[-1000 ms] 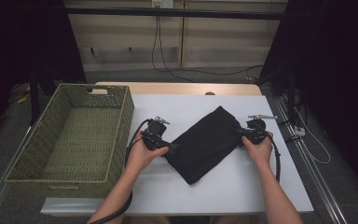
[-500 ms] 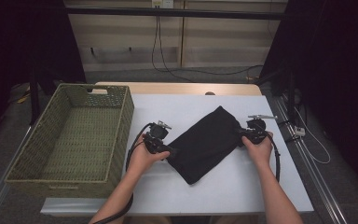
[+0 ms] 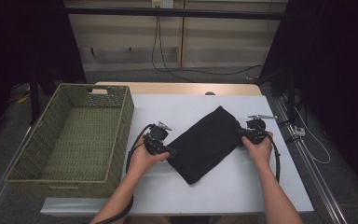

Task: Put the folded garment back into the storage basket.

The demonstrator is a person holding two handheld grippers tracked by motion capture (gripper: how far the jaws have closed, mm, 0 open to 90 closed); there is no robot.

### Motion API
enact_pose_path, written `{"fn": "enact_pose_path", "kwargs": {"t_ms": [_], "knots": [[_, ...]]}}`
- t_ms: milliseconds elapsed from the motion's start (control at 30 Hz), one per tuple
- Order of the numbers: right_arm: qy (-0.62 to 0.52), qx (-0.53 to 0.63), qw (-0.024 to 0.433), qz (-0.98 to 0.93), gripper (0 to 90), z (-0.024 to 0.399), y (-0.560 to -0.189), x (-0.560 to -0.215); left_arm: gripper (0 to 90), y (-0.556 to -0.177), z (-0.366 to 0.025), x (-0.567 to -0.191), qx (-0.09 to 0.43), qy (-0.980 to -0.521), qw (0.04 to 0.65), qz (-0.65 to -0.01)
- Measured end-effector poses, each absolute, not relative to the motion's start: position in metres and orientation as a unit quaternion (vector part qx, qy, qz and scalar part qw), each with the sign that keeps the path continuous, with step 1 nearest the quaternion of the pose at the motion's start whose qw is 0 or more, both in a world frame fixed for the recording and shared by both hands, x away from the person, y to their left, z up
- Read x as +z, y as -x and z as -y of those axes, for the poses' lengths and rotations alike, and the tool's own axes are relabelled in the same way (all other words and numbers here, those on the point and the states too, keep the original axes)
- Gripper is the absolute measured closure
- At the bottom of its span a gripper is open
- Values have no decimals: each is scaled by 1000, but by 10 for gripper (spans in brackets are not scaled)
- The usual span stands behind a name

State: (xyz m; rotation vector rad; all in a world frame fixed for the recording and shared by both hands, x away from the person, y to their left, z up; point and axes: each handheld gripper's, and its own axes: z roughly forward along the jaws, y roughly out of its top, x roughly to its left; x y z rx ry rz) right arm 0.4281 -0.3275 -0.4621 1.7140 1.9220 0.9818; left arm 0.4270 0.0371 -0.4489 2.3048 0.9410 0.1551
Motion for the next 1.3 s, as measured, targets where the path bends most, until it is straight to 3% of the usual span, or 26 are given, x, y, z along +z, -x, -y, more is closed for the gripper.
{"fn": "enact_pose_path", "kwargs": {"t_ms": [100,200,367,467,800,1300], "knots": [[-612,351,191,-682,752,328,-428,-462,208,-423,-36,-448,71,-876,315,-359],[-613,352,191,-681,752,328,-428,-463,418,-419,-33,-444,52,-877,316,-359],[-614,352,195,-680,753,327,-427,-463,695,-417,-31,-444,20,-872,327,-362],[-615,353,194,-678,754,327,-427,-463,773,-418,-31,-444,6,-868,328,-372],[-617,359,191,-673,779,328,-427,-458,815,-419,-31,-421,-4,-874,309,-376],[-605,386,205,-666,793,328,-423,-424,818,-423,-38,-369,-24,-871,307,-382]]}}
